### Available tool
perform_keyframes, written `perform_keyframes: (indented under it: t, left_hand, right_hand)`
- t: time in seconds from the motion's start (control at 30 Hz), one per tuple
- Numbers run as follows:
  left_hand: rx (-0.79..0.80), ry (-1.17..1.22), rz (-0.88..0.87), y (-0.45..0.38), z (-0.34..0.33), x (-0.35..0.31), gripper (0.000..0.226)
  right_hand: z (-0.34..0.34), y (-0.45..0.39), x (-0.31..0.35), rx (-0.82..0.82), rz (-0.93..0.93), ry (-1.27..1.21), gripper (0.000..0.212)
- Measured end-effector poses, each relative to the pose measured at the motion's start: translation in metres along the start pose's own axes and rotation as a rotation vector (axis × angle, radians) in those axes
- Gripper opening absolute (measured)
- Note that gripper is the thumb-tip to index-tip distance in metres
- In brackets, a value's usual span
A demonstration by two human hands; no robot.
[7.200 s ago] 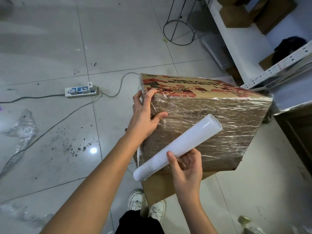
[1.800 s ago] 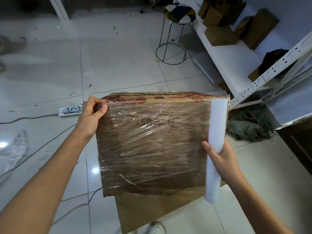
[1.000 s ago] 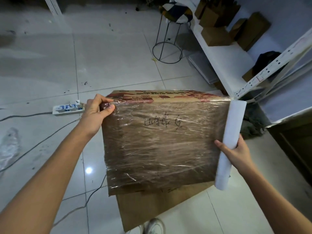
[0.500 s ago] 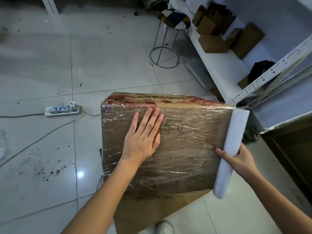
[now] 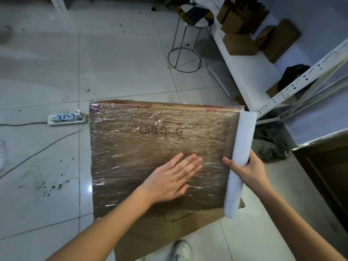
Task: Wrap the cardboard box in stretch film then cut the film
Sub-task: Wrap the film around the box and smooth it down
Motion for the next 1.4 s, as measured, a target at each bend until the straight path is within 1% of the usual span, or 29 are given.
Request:
perform_keyframes:
  t: [0.07, 0.17, 0.23, 0.3, 0.33, 0.37, 0.4, 0.43, 0.5, 0.53, 0.6, 0.67, 0.7, 0.8, 0.9, 0.93, 1.0, 1.07, 1.13, 1.2, 1.23, 1.3, 1.33, 1.4]
  left_hand:
    - [0.086, -0.037, -0.071, -0.002, -0.015, -0.024, 0.062]
    - [0.151, -0.077, -0.056, -0.003, -0.034, -0.031, 0.061]
    - [0.17, -0.116, -0.065, -0.003, -0.035, -0.032, 0.061]
    - [0.144, -0.098, -0.056, -0.005, -0.024, -0.033, 0.062]
    - [0.096, -0.064, 0.003, -0.011, -0.012, -0.028, 0.061]
    - [0.018, -0.042, 0.102, -0.022, 0.003, -0.015, 0.062]
    - [-0.052, -0.032, 0.232, -0.036, 0.017, 0.004, 0.064]
    - [-0.088, -0.031, 0.377, -0.051, 0.029, 0.027, 0.067]
    - [-0.045, -0.005, 0.62, -0.076, 0.038, 0.074, 0.067]
    - [0.004, 0.016, 0.695, -0.085, 0.039, 0.092, 0.065]
    - [0.088, 0.074, 0.753, -0.092, 0.036, 0.111, 0.059]
    - [0.06, 0.098, 0.742, -0.092, 0.034, 0.113, 0.057]
    - [0.037, 0.083, 0.742, -0.092, 0.035, 0.112, 0.054]
    - [0.033, 0.037, 0.743, -0.093, 0.038, 0.109, 0.047]
    - [0.038, 0.039, 0.745, -0.095, 0.036, 0.113, 0.047]
    - [0.037, 0.05, 0.746, -0.095, 0.035, 0.114, 0.048]
    - [0.023, 0.064, 0.741, -0.096, 0.034, 0.116, 0.048]
    - [0.009, 0.08, 0.73, -0.097, 0.034, 0.118, 0.048]
    - [0.014, 0.1, 0.73, -0.097, 0.035, 0.12, 0.047]
    - [0.012, 0.096, 0.734, -0.097, 0.035, 0.121, 0.046]
    - [0.011, 0.093, 0.732, -0.097, 0.034, 0.121, 0.045]
    - [0.005, 0.086, 0.727, -0.097, 0.035, 0.12, 0.045]
    - [0.003, 0.083, 0.725, -0.097, 0.035, 0.12, 0.044]
    - [0.004, 0.097, 0.726, -0.096, 0.034, 0.122, 0.044]
  right_hand:
    - [0.001, -0.004, -0.001, -0.004, 0.005, 0.01, 0.048]
    - [0.001, -0.008, -0.005, -0.003, 0.005, 0.025, 0.052]
    - [0.002, -0.009, -0.009, -0.008, 0.009, 0.019, 0.052]
    - [0.002, -0.007, -0.012, -0.009, 0.013, 0.017, 0.053]
    - [0.002, -0.006, -0.013, -0.014, 0.021, 0.022, 0.053]
    - [0.001, -0.005, -0.014, -0.02, 0.03, 0.023, 0.055]
    - [0.002, -0.004, -0.016, -0.022, 0.034, 0.022, 0.056]
    - [0.002, -0.003, -0.018, -0.019, 0.027, 0.022, 0.058]
    - [0.003, 0.001, -0.021, 0.003, -0.006, 0.018, 0.058]
    - [0.002, 0.003, -0.023, 0.007, -0.012, 0.021, 0.058]
    - [0.0, 0.007, -0.023, -0.012, -0.006, 0.048, 0.056]
    - [-0.001, 0.008, -0.02, -0.074, 0.001, 0.099, 0.056]
    - [-0.001, 0.009, -0.019, -0.108, -0.004, 0.112, 0.057]
    - [-0.003, 0.02, -0.015, -0.19, -0.023, 0.117, 0.054]
    - [-0.001, 0.031, -0.008, -0.212, 0.007, 0.14, 0.052]
    - [0.001, 0.032, -0.006, -0.193, 0.001, 0.105, 0.052]
    - [0.006, 0.028, -0.002, -0.101, -0.002, -0.036, 0.053]
    - [0.008, 0.023, 0.002, 0.047, 0.037, -0.179, 0.052]
    - [0.007, 0.019, 0.002, 0.196, 0.024, -0.303, 0.053]
    - [0.012, 0.015, -0.001, 0.235, -0.014, -0.407, 0.054]
    - [0.017, 0.014, -0.003, 0.229, -0.03, -0.438, 0.054]
    - [0.022, 0.012, -0.009, 0.254, -0.065, -0.434, 0.062]
    - [0.024, 0.011, -0.012, 0.281, -0.081, -0.424, 0.064]
    - [0.027, 0.007, -0.013, 0.362, -0.08, -0.403, 0.061]
Point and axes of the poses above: each hand's wrist, its own y-axis away from the middle knuckle, its own z-axis out of the back of the hand, x = y × z, the point moved 4 cm from there along -y, towards the middle knuckle, and after that the axes turned 9 degrees about x, right-handed, at the moved point
